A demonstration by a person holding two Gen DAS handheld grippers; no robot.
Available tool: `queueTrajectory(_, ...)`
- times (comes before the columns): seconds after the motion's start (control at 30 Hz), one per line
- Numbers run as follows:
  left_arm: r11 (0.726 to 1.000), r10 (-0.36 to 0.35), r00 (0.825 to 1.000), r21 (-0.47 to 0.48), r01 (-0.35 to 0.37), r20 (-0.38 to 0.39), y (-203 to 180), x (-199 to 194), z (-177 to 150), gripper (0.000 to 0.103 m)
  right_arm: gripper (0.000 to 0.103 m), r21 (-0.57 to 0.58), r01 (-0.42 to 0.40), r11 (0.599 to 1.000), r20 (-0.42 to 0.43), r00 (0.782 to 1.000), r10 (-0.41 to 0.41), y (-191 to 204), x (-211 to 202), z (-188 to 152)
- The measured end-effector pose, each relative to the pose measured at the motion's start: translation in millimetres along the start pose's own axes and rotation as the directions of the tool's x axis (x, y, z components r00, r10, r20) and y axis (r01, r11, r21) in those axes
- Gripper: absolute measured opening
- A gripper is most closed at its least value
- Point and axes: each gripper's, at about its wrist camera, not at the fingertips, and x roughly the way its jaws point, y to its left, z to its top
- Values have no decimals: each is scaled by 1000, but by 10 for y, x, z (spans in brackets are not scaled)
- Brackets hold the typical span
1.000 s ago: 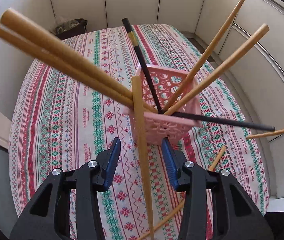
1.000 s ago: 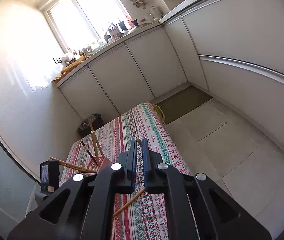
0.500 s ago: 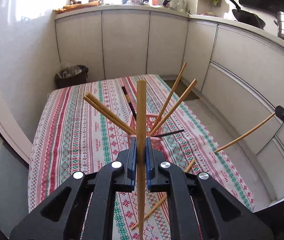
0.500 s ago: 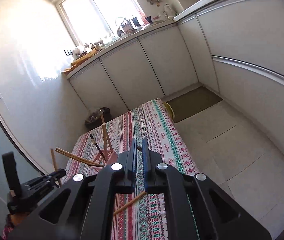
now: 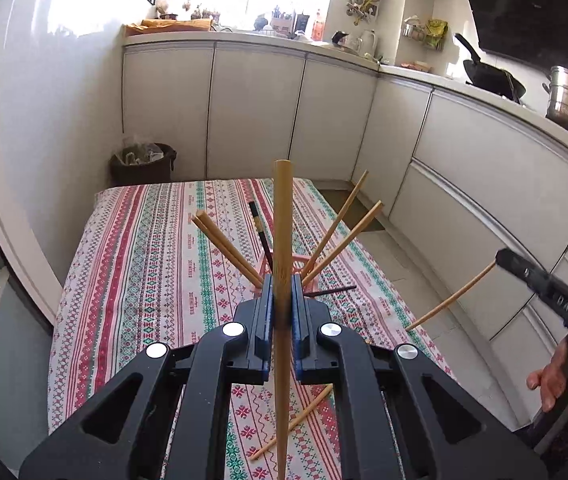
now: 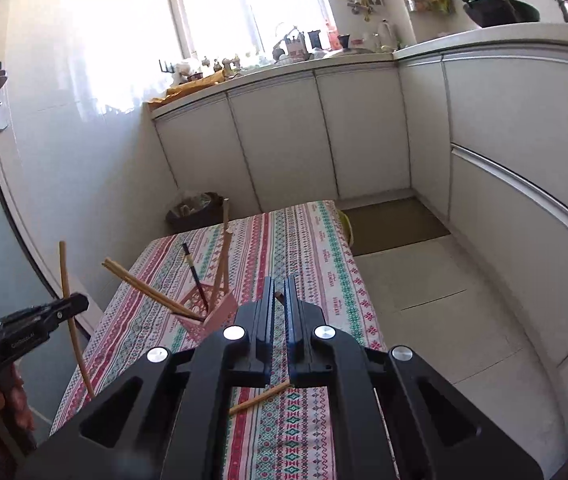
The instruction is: Organize utensils
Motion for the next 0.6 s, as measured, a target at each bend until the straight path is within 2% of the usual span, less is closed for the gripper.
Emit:
queueTrajectory(0.2,1000,-12,996,-14,13,94,-19,-83,255,7,5,-42,-125,991,-77,990,121,381,28,-312)
queueTrajectory(0.37,998,-31,985,-45,39,170,-60,-165,455,7,6,-251,-140,958,-186,978,95,901,290,-771)
queueTrajectory(0.47,997,-30,981,-63,43,190,-14,-224,454,7,6,-363,-185,913,-308,949,70,1075,537,-1070)
queueTrajectory(0.5,997,-28,981,-68,42,191,16,-241,442,7,10,-382,-209,900,-340,938,74,1093,561,-1157)
queueTrajectory(0.53,996,-28,981,-75,43,192,58,-256,420,7,25,-387,-238,891,-363,927,90,1092,553,-1212)
queueTrajectory(0.57,996,-28,981,-81,44,191,94,-265,409,7,34,-379,-278,883,-385,915,123,1075,536,-1226)
queueTrajectory(0.6,995,-26,981,-85,43,191,131,-273,400,7,53,-354,-312,882,-403,902,158,1030,524,-1199)
